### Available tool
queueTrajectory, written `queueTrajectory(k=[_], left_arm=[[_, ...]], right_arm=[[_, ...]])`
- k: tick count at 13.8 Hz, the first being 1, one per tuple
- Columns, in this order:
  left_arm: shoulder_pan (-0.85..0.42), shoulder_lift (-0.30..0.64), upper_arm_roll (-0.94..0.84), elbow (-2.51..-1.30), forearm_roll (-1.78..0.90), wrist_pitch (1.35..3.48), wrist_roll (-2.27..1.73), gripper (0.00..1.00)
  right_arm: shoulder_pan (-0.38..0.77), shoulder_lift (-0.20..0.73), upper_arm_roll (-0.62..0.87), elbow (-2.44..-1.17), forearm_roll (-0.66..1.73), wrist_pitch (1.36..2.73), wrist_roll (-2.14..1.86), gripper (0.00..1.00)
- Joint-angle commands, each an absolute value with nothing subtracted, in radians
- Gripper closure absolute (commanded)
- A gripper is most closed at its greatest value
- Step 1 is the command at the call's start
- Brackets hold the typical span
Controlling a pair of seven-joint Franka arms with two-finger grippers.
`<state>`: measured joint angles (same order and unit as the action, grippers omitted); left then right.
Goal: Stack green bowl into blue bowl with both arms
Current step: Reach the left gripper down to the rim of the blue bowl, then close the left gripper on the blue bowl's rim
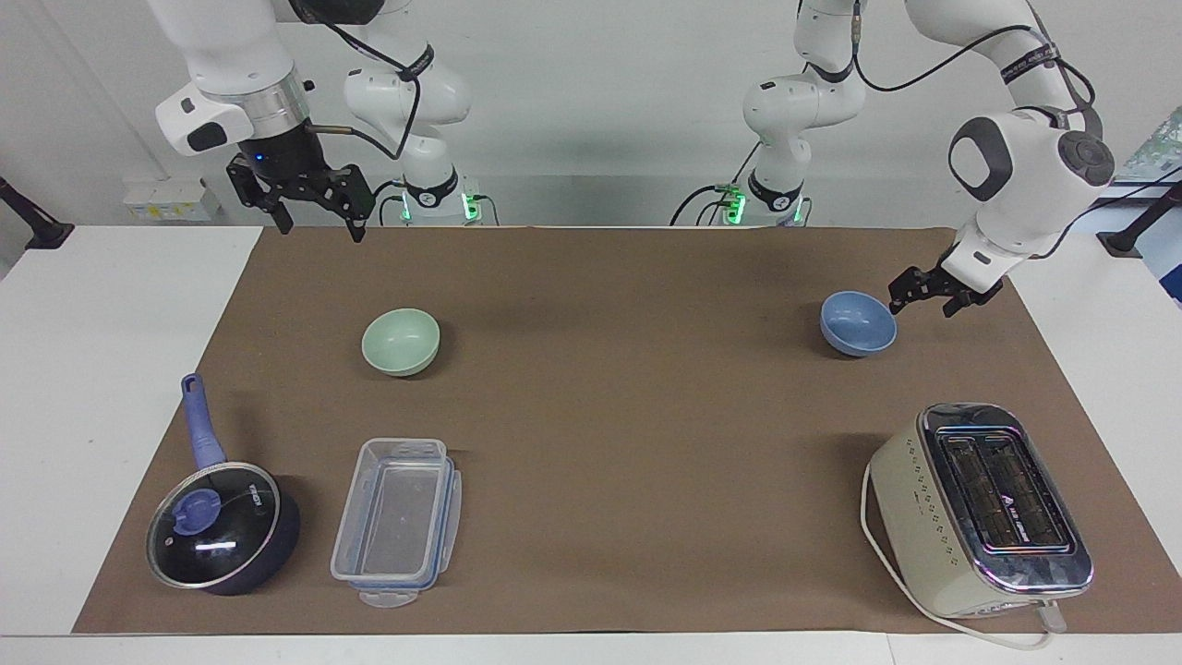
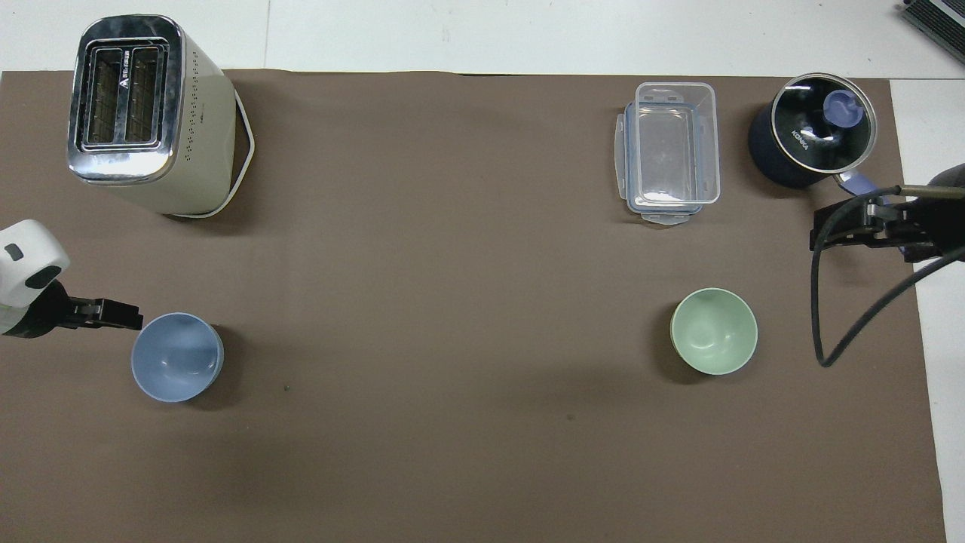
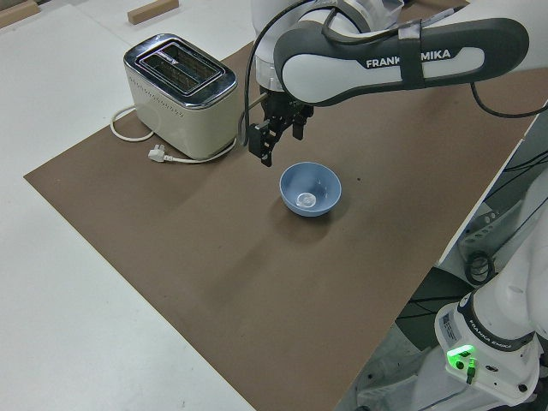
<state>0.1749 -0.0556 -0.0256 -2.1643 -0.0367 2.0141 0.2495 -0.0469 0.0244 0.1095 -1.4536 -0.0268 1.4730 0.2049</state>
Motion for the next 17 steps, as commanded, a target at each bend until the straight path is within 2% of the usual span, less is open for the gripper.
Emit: queueTrajectory(k=[1, 5, 6, 7, 9, 10, 14, 17], left_arm=[[0.213, -0.084, -0.032, -2.296, -0.038, 2.138, 0.282, 0.00], [0.213, -0.074, -0.034, -2.377, -0.051, 2.201, 0.281, 0.00], [0.212, -0.074, -0.034, -2.411, -0.055, 2.241, 0.281, 0.04], [0.212, -0.072, -0.034, -2.437, -0.060, 2.276, 0.281, 0.25], [0.212, -0.064, -0.032, -2.444, -0.060, 2.287, 0.281, 0.93], [0.206, -0.064, -0.032, -2.444, -0.060, 2.287, 0.281, 1.00], [0.199, -0.052, -0.032, -2.422, -0.060, 2.272, 0.281, 1.00], [0.209, -0.012, -0.032, -2.320, -0.060, 2.159, 0.282, 1.00]], right_arm=[[-0.060, 0.002, 0.112, -1.480, -0.018, 1.491, 0.189, 0.00], [-0.060, 0.002, 0.112, -1.480, -0.018, 1.491, 0.189, 0.00], [-0.060, 0.002, 0.112, -1.480, -0.018, 1.491, 0.189, 0.00], [-0.060, 0.002, 0.112, -1.482, -0.018, 1.491, 0.189, 0.00], [-0.060, 0.002, 0.112, -1.480, -0.018, 1.491, 0.189, 0.00], [-0.060, 0.002, 0.112, -1.480, -0.018, 1.491, 0.189, 0.00], [-0.060, 0.002, 0.112, -1.480, -0.018, 1.491, 0.189, 0.00], [-0.060, 0.002, 0.112, -1.479, -0.018, 1.491, 0.189, 0.00]])
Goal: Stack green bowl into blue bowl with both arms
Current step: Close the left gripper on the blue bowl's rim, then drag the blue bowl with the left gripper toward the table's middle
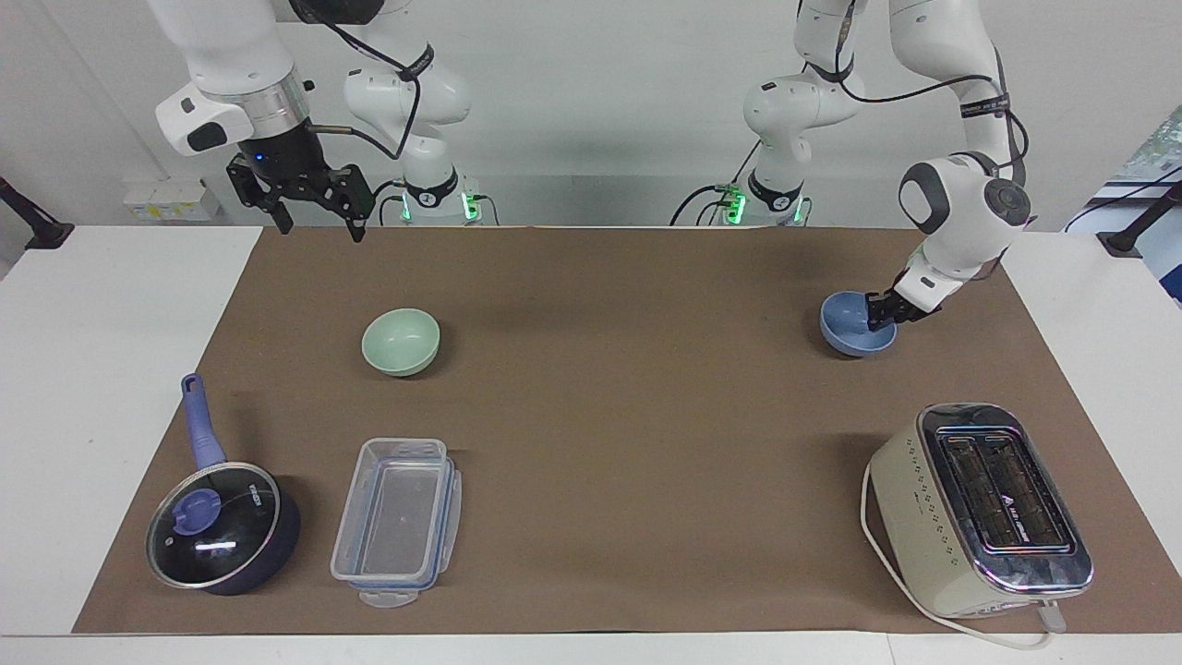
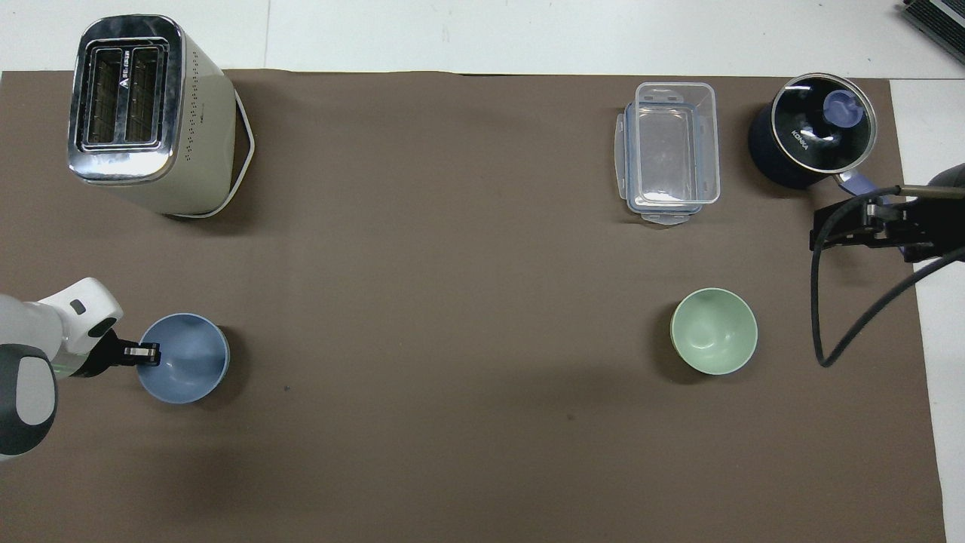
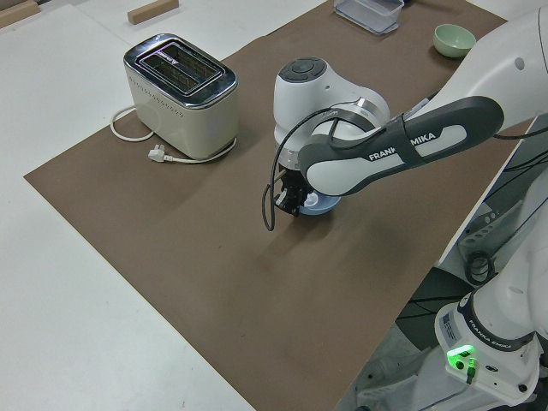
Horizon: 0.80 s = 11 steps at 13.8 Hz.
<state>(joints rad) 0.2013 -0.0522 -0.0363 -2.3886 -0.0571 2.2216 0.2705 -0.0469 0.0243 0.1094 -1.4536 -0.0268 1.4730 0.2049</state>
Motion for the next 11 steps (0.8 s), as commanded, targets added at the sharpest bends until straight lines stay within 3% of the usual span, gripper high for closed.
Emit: queueTrajectory(k=[1, 5, 11], left_arm=[[0.206, -0.009, -0.032, -2.278, -0.060, 2.113, 0.282, 1.00], [0.193, -0.011, -0.034, -2.111, -0.063, 1.900, 0.273, 1.00], [0.132, -0.018, -0.044, -2.002, -0.107, 1.776, 0.197, 1.00]], right_arm=[[-0.060, 0.002, 0.112, -1.479, -0.018, 1.491, 0.189, 0.00], [-0.060, 0.002, 0.112, -1.479, -0.018, 1.491, 0.189, 0.00], [-0.060, 0.002, 0.112, -1.479, -0.018, 1.491, 0.189, 0.00]])
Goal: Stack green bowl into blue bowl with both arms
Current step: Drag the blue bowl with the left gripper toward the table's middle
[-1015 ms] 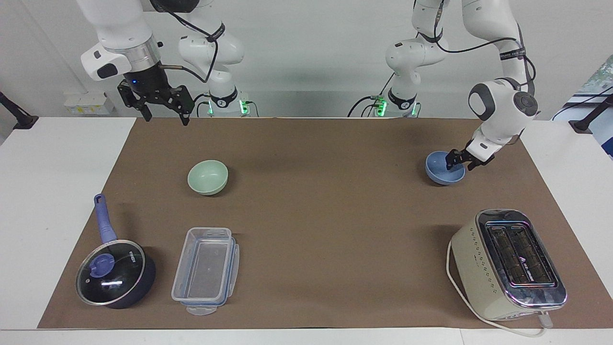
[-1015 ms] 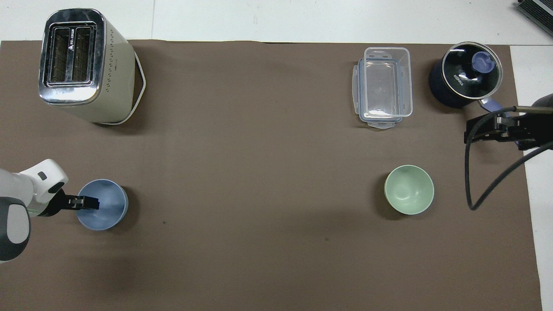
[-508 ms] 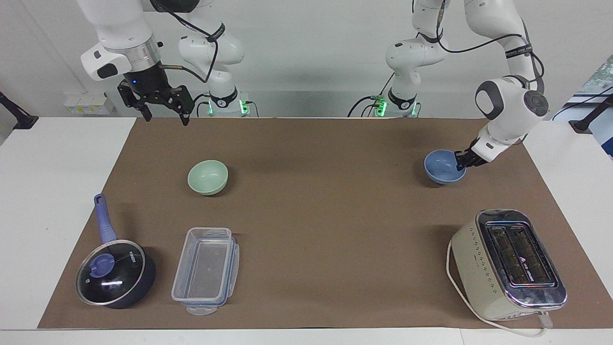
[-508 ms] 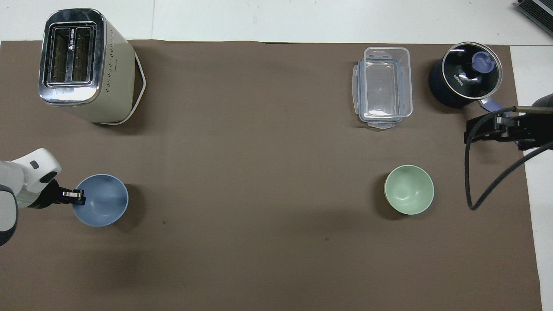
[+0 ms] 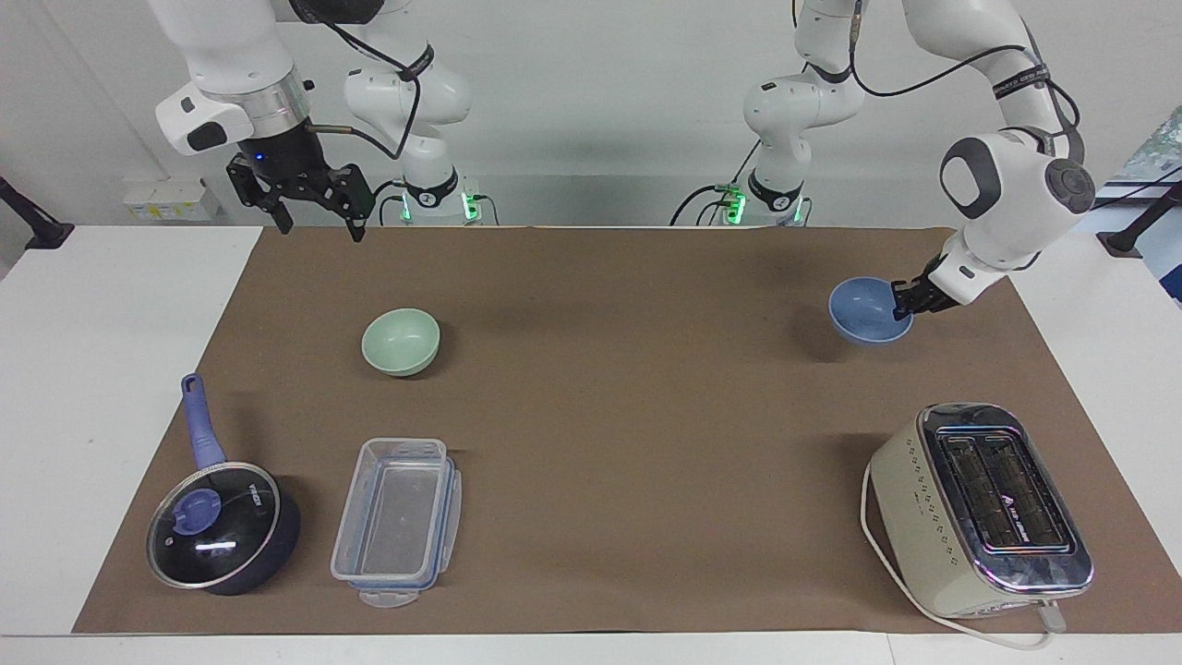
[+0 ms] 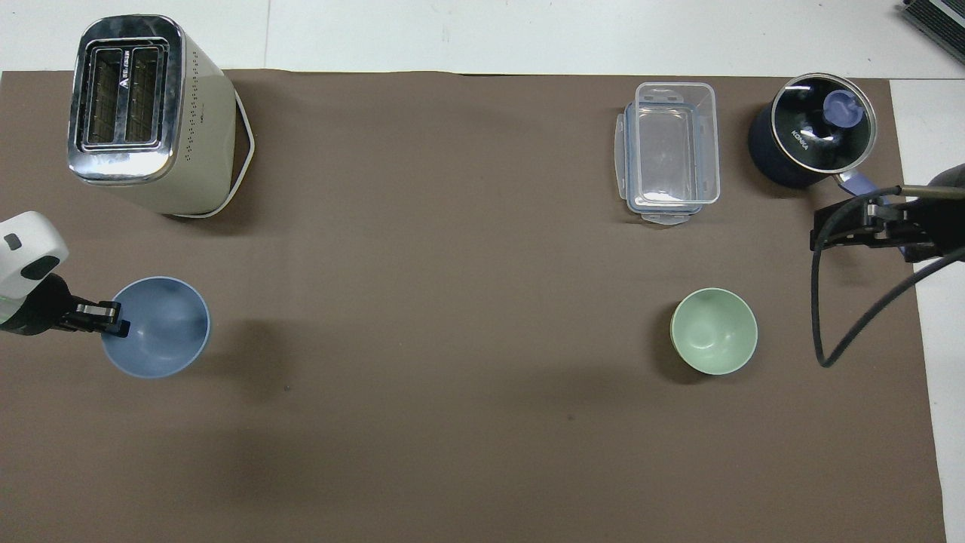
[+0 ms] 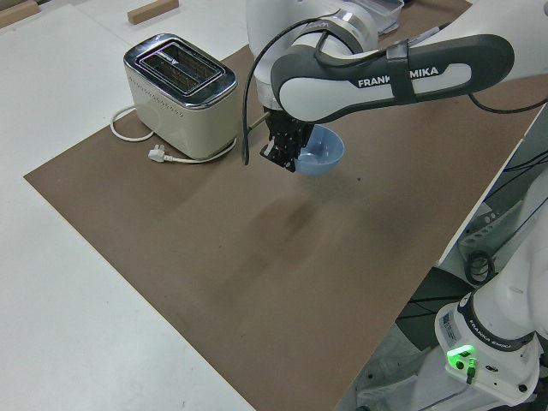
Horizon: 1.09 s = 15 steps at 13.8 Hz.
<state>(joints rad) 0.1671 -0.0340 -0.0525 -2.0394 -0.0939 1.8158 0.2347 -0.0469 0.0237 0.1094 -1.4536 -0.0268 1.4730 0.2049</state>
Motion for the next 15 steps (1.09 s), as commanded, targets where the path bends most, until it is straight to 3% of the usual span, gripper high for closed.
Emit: queueTrajectory(k=[1, 10, 15], left_arm=[[0.112, -0.018, -0.044, -2.002, -0.107, 1.782, 0.181, 1.00], [-0.193, -0.026, -0.046, -2.039, -0.178, 1.865, -0.102, 1.00], [-0.369, -0.026, -0.046, -2.155, -0.224, 2.044, -0.259, 1.00]], right_arm=[[-0.061, 0.002, 0.112, -1.479, -0.018, 1.491, 0.189, 0.00], [-0.060, 0.002, 0.112, -1.479, -0.018, 1.491, 0.189, 0.00], [-0.060, 0.000, 0.110, -1.480, -0.018, 1.479, 0.189, 0.00]])
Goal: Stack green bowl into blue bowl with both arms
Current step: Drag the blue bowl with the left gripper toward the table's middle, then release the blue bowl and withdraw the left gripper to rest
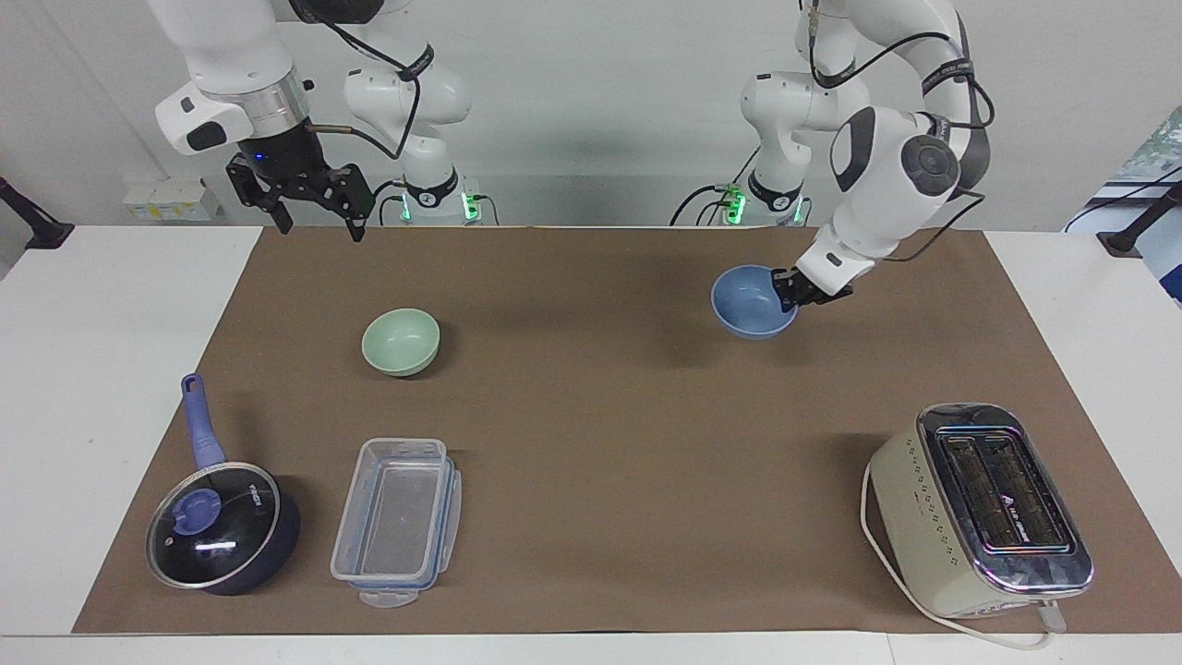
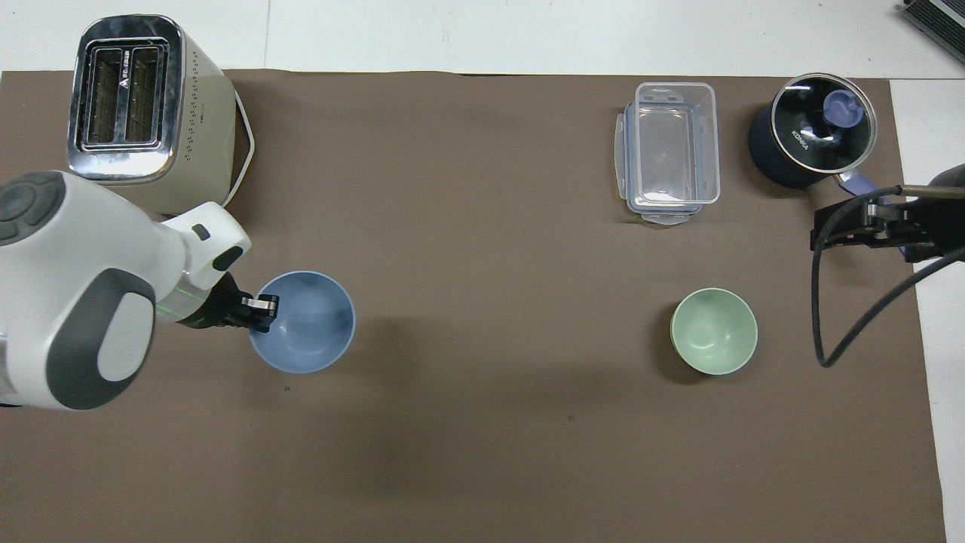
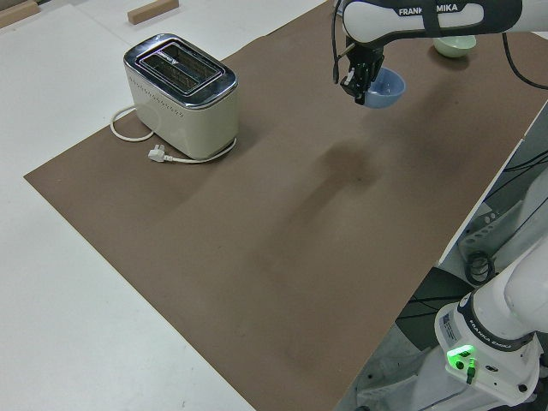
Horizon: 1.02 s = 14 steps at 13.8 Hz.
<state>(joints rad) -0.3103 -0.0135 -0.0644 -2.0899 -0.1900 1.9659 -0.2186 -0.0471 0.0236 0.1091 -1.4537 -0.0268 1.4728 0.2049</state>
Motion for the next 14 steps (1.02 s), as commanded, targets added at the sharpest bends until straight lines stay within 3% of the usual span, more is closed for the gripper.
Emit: queueTrajectory(k=[1, 9, 11, 14], left_arm=[[-0.389, -0.026, -0.046, -2.184, -0.251, 2.086, -0.264, 1.00], [-0.586, 0.008, -0.044, -2.378, -0.414, 2.427, -0.282, 1.00], [-0.578, 0.012, -0.044, -2.367, -0.413, 2.421, -0.285, 0.00], [-0.557, 0.008, -0.038, -2.324, -0.414, 2.401, -0.290, 0.00]], right_arm=[[-0.060, 0.002, 0.110, -1.480, -0.018, 1.479, 0.189, 0.00], [-0.063, 0.000, 0.103, -1.485, -0.018, 1.473, 0.180, 0.00], [-0.084, -0.003, 0.103, -1.494, -0.015, 1.476, 0.175, 0.00], [-0.091, -0.020, 0.101, -1.522, -0.011, 1.480, 0.158, 0.00]])
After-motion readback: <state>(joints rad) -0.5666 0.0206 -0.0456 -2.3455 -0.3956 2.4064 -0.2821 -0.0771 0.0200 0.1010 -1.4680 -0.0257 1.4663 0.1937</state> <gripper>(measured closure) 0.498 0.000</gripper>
